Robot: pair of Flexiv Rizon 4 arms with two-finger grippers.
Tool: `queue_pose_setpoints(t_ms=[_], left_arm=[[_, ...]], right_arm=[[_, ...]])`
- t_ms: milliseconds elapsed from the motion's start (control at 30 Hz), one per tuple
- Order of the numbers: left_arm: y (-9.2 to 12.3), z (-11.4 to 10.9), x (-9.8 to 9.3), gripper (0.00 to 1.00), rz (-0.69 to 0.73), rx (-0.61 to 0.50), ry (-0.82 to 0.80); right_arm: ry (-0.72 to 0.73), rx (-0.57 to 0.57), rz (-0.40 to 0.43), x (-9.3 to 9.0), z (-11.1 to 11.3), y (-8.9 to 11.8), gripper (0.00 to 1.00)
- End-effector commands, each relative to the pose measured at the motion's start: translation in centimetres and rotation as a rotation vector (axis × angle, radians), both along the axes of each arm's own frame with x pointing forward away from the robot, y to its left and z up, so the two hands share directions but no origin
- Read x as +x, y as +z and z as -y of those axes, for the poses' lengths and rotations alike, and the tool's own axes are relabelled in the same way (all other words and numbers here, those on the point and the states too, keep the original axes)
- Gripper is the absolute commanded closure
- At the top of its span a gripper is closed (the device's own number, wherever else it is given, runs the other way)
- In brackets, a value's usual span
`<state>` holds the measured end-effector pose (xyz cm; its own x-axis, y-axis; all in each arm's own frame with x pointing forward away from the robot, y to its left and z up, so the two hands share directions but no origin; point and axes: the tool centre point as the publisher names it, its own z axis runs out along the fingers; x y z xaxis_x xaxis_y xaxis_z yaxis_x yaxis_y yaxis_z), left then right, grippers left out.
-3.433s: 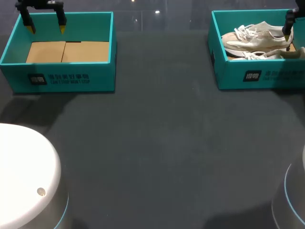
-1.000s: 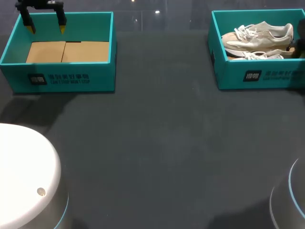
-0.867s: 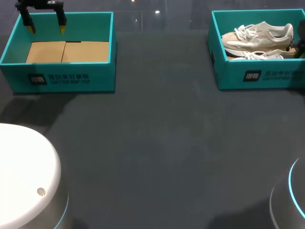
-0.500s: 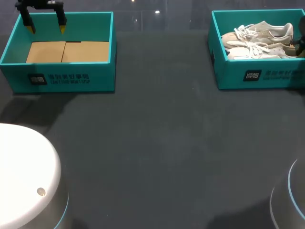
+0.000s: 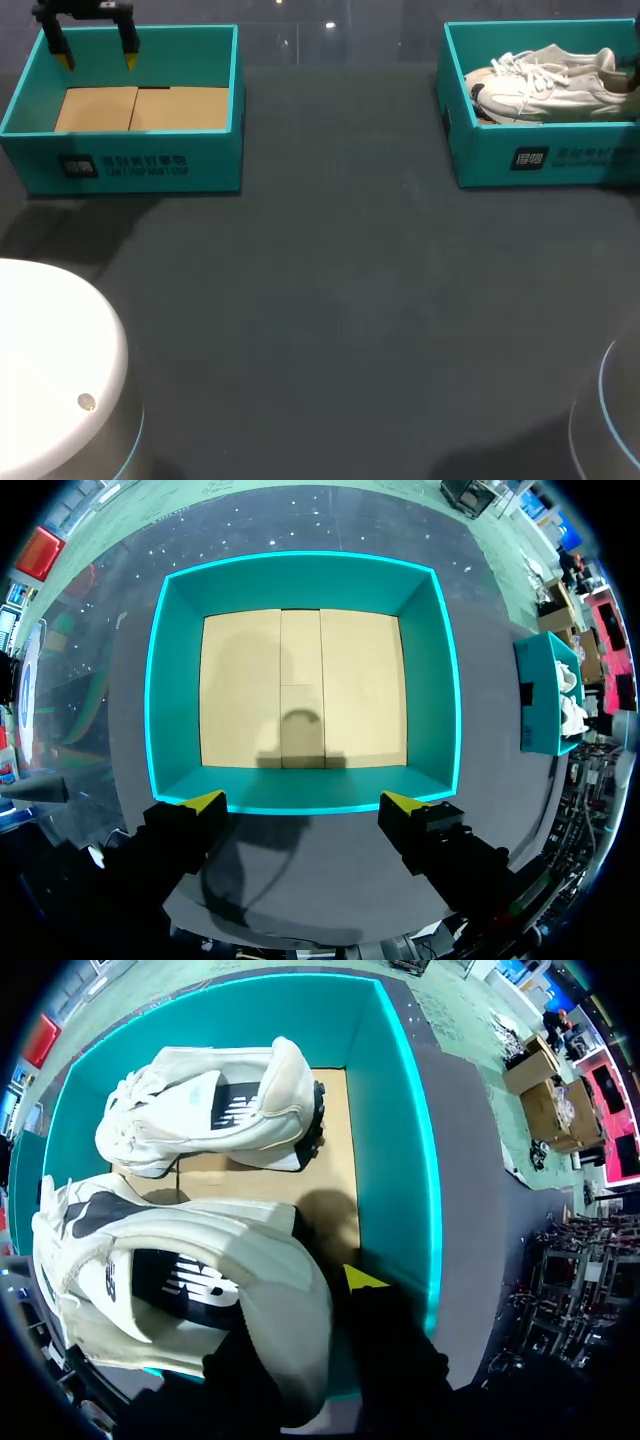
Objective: Take the shoe out of the shoebox, open the shoe tongue, remove and reinsert the insole, then place the shoe into the shoebox
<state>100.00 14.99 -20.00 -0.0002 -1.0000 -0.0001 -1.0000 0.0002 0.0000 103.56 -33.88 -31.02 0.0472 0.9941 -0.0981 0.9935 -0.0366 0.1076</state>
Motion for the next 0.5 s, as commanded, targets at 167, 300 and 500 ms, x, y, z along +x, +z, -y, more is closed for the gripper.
queue_pose_setpoints(t_ms=[167,300,500], left_arm=[[0.0,0.0,0.0,0.0,0.0,0.0,0.0],[0.0,0.0,0.0,0.0,0.0,0.0,0.0],[0.0,0.0,0.0,0.0,0.0,0.0,0.0]], right_arm=[[-0.006,-0.005,0.026,-0.1,0.0,4.7,1.0],[-0.012,-0.005,0.04,0.0,0.3,6.8,1.0],[-0.012,-0.016,0.047,0.0,0.7,10.2,1.0]])
